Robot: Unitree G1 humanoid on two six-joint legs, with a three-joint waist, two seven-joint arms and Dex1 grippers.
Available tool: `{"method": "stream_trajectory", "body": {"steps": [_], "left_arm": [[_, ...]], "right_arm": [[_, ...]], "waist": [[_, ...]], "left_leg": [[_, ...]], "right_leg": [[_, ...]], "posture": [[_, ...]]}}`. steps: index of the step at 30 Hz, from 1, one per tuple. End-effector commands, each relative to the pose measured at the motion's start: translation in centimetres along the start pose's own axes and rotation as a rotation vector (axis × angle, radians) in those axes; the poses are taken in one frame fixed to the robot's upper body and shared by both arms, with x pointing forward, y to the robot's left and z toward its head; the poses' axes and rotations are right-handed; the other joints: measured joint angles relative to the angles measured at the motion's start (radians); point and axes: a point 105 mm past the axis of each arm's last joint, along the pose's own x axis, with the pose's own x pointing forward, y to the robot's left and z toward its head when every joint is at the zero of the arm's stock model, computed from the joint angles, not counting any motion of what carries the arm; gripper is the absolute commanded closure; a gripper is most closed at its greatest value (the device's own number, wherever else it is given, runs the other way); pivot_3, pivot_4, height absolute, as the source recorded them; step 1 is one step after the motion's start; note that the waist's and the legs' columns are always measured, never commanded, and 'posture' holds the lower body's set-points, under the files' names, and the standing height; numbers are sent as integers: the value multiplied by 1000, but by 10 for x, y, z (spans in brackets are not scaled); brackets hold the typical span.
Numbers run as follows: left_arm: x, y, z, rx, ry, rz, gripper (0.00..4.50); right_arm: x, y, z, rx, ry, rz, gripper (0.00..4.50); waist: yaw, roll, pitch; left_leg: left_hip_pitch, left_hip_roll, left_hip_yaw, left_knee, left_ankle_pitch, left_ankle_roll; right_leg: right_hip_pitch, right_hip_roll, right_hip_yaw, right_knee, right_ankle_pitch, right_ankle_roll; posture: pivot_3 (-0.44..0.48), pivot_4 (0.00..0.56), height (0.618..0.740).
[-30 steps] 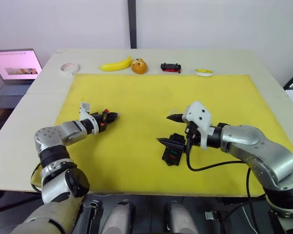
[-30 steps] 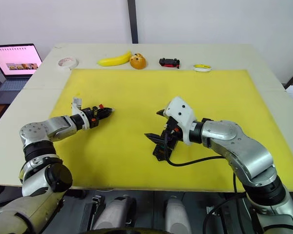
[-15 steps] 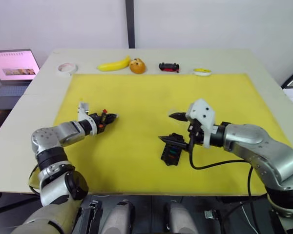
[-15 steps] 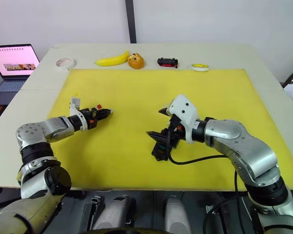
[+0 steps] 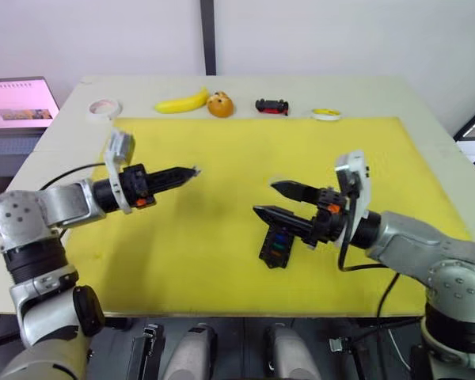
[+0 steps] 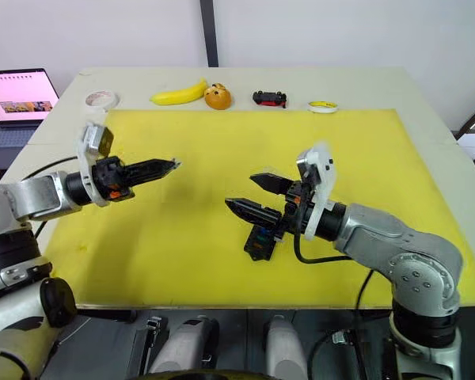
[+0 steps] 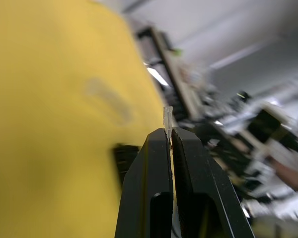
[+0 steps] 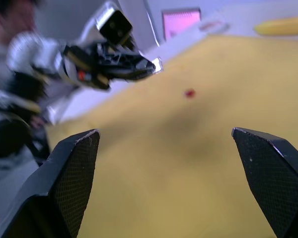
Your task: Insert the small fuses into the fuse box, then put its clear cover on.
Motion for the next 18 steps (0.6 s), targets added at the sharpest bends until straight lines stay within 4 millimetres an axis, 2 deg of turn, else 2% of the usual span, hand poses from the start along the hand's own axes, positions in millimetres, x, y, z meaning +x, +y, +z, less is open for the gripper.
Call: {"method": "stream_trajectory", "body": {"steps": [1, 8, 14, 18], "left_arm": [[7, -22, 2, 45, 29, -121, 4314], [18, -30, -8, 63, 68, -203, 4314], [27, -30, -14, 65, 68, -239, 4314], [35, -34, -16, 67, 57, -277, 4314]], "right_arm": [[3, 11, 20, 53, -107, 33, 0], [12, 12, 38, 163, -201, 24, 0], [20, 19, 38, 188, -187, 42, 0], [23, 16, 38, 197, -178, 24, 0]], "waist": [[-2, 1, 0], [-4, 1, 0], [-4, 1, 0], [-4, 1, 0]], "left_leg": [[0, 0, 0, 0, 0, 0], [-1, 0, 1, 0, 0, 0], [-1, 0, 2, 0, 0, 1], [-1, 0, 2, 0, 0, 2]], "right_leg": [[0, 0, 0, 0, 0, 0], [-1, 1, 0, 0, 0, 0], [-1, 2, 0, 0, 0, 0], [-1, 3, 0, 0, 0, 0]], "posture": [[0, 150, 740], [0, 150, 740], [0, 150, 740], [0, 150, 740]]}}
